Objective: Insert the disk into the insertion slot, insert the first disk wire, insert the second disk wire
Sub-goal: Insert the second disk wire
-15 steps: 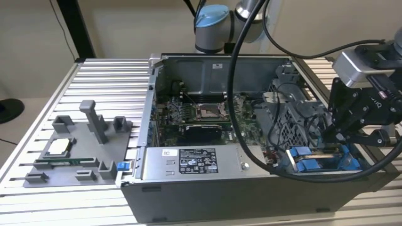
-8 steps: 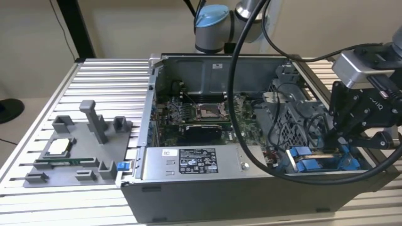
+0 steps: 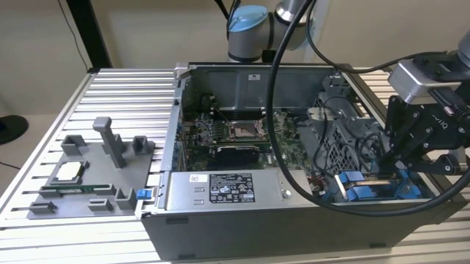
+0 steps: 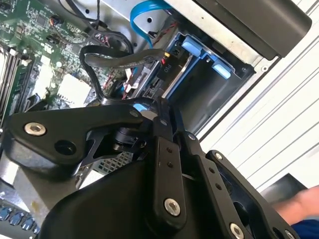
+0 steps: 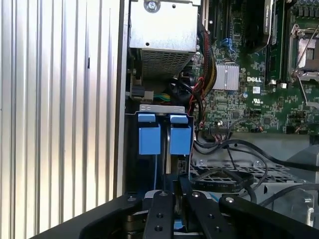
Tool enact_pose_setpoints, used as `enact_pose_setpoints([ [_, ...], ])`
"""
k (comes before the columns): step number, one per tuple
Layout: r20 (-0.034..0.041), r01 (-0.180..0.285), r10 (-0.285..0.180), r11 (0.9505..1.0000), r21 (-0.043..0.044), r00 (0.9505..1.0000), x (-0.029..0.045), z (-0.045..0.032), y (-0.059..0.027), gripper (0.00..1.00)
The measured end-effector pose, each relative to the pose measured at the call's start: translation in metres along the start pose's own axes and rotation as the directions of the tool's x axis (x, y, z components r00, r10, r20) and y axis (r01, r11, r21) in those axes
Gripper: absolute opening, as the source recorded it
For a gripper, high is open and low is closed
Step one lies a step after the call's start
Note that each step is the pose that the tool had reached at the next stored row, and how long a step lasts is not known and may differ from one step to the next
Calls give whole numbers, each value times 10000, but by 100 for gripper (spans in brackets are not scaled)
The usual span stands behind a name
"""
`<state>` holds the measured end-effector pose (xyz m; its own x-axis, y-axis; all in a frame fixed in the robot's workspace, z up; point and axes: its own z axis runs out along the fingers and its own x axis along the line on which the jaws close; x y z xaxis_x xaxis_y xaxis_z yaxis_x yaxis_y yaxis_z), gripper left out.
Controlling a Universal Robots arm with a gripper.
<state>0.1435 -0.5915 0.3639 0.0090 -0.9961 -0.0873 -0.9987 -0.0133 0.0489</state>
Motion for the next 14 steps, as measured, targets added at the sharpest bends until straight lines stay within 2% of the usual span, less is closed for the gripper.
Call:
enact_pose_setpoints([
  [14,-4,0,0,10000,0,10000,6,53,-3,0],
])
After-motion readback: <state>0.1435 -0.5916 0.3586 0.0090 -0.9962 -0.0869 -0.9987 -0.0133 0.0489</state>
